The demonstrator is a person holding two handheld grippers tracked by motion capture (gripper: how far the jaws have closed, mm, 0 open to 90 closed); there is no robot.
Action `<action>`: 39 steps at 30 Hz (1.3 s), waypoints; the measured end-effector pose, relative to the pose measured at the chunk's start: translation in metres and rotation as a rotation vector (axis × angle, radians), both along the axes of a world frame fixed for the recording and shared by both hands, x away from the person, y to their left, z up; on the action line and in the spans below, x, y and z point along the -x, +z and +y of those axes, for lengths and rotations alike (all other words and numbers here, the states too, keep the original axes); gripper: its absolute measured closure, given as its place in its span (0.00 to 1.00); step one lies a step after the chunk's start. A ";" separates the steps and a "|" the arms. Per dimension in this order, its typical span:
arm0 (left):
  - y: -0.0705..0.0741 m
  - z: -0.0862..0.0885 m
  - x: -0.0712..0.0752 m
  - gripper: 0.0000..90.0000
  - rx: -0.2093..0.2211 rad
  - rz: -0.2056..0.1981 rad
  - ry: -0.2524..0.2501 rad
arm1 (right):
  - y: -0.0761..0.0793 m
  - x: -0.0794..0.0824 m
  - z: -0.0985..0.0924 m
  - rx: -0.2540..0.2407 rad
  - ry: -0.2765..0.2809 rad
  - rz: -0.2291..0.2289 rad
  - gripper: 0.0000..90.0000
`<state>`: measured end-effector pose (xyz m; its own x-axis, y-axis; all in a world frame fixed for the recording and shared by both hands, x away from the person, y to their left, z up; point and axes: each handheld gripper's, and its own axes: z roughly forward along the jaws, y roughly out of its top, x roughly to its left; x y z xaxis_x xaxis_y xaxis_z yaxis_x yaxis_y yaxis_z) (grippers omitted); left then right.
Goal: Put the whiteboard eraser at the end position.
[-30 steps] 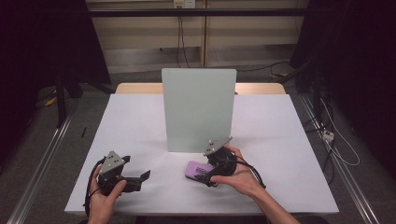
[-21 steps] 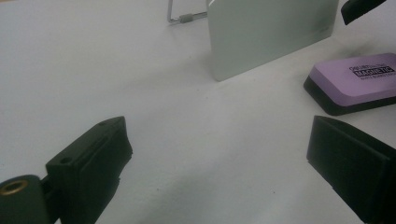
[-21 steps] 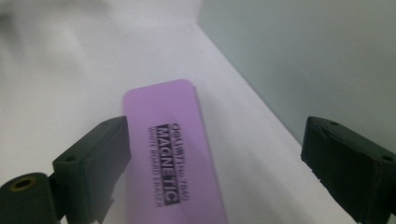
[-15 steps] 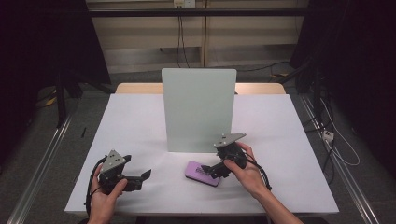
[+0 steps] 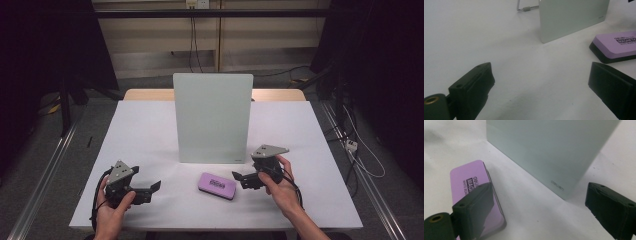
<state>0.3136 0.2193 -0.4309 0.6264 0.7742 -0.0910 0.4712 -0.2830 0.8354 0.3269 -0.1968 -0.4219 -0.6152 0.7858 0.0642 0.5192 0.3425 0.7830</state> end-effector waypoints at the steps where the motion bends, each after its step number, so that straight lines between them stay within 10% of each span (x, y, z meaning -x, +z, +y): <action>1: 0.000 0.000 0.000 0.06 -0.002 0.000 0.002 | -0.001 0.001 -0.003 -0.006 -0.009 -0.002 0.09; 39: -0.002 0.007 -0.008 0.06 0.006 0.036 0.076 | -0.022 0.048 -0.102 -0.041 -0.300 -0.021 0.10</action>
